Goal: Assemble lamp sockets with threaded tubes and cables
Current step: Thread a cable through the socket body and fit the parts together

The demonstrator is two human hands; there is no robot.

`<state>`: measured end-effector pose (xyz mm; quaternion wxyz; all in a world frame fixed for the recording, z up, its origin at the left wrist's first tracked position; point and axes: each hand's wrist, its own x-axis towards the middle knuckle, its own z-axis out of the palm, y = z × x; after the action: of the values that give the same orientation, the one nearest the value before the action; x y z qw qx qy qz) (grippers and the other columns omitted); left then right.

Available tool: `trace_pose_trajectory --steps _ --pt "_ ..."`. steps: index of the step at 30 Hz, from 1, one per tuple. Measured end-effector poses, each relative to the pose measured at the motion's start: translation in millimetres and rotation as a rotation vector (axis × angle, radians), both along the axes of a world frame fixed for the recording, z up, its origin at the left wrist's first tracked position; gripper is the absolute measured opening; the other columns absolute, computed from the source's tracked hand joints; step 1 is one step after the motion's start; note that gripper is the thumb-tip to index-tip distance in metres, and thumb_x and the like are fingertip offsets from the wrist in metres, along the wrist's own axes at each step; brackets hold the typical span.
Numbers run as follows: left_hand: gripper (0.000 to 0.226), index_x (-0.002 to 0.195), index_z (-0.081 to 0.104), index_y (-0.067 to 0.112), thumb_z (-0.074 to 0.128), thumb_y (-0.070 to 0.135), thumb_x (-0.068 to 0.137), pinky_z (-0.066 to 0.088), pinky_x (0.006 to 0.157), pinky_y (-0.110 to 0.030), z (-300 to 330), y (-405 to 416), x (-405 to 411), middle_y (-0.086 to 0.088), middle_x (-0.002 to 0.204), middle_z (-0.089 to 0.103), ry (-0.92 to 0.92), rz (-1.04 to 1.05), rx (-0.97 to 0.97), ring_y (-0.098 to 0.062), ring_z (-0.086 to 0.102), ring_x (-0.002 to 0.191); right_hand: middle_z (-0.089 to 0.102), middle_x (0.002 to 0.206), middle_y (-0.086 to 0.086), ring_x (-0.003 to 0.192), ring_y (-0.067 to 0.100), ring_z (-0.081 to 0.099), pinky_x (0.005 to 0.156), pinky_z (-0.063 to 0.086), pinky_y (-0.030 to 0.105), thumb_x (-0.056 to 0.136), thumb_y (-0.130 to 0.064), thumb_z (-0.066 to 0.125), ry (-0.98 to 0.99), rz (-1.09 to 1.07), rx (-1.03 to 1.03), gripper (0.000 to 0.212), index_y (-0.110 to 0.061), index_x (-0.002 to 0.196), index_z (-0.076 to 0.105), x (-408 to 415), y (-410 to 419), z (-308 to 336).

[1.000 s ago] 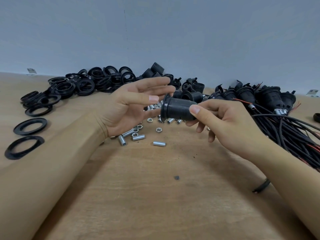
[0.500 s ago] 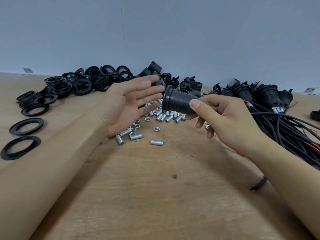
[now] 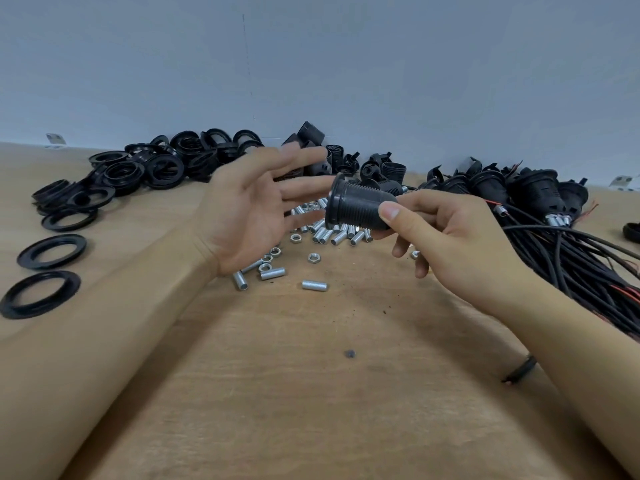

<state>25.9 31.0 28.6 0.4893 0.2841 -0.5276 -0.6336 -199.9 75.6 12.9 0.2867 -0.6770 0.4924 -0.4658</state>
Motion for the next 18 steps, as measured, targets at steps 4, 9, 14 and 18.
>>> trace_pose_trajectory --steps 4,9,14,18 --pt "0.054 0.126 0.06 0.0 0.051 0.031 0.083 0.048 0.105 -0.047 5 1 7 -0.011 0.072 0.072 0.23 0.047 -0.026 -0.033 0.067 0.112 0.074 0.088 0.003 0.068 0.012 0.065 0.048 0.051 0.03 0.093 -0.036 0.062 0.005 -0.008 -0.007 0.024 -0.018 0.106 0.071 -1 0 0" --pt "0.062 0.137 0.052 0.0 0.051 0.03 0.084 0.044 0.108 -0.045 2 0 3 -0.02 0.125 0.067 0.086 0.047 -0.026 -0.028 0.063 0.12 0.074 0.087 0.0 0.066 0.01 0.065 0.048 0.051 0.03 0.092 -0.037 0.062 0.022 -0.013 -0.002 0.025 -0.018 0.105 0.071 0 0 -1" --pt "0.055 0.126 0.061 -0.001 0.05 0.031 0.082 0.044 0.106 -0.049 2 2 2 -0.013 0.087 0.075 0.121 0.034 -0.056 -0.032 0.065 0.116 0.074 0.086 -0.001 0.065 0.009 0.064 0.047 0.052 0.03 0.092 -0.036 0.062 0.025 -0.027 -0.012 0.024 -0.019 0.105 0.071 0 1 0" --pt "0.04 0.093 0.075 0.007 0.052 0.034 0.075 0.05 0.079 -0.036 2 1 6 -0.004 0.054 0.058 0.211 0.175 -0.032 -0.025 0.065 0.074 0.074 0.088 0.0 0.065 0.01 0.065 0.047 0.054 0.034 0.091 -0.037 0.062 0.028 -0.043 -0.01 0.027 -0.017 0.108 0.07 0 0 1"
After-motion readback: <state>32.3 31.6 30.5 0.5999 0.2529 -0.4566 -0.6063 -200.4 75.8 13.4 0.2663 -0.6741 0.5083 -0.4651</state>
